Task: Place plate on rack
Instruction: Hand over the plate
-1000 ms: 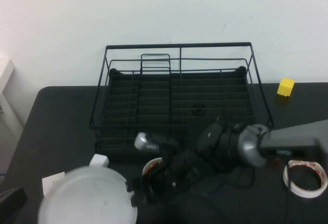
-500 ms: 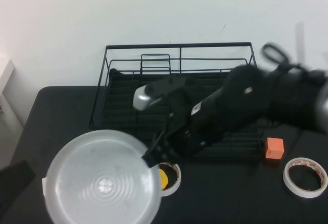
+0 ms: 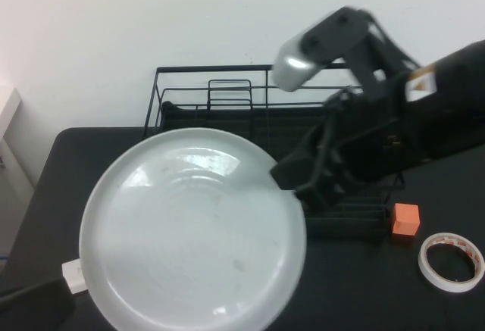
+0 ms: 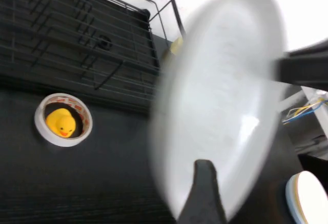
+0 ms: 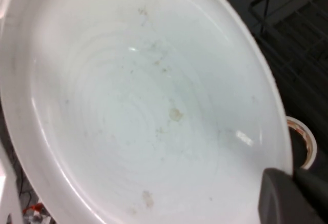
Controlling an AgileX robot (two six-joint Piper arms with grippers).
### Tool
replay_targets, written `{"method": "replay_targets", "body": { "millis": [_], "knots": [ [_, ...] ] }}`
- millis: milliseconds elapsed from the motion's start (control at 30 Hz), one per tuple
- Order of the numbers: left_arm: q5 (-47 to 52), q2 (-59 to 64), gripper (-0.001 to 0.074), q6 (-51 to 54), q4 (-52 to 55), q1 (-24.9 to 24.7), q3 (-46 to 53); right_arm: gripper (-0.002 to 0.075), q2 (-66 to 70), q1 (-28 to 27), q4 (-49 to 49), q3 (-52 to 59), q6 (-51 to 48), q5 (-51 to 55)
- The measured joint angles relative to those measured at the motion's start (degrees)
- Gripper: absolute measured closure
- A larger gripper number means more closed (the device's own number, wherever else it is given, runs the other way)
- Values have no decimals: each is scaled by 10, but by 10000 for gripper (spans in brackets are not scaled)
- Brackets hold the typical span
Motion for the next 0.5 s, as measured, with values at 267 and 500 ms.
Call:
{"method": "replay_targets", "body": {
  "millis": [267,500],
  "knots": [
    [-2,0,219,-3,43,0,0,715,-76,0,-6,1,0,40],
    [-38,0,219,30,-12,0,0,717,-85,0,20,1,-14,45]
  ]
}}
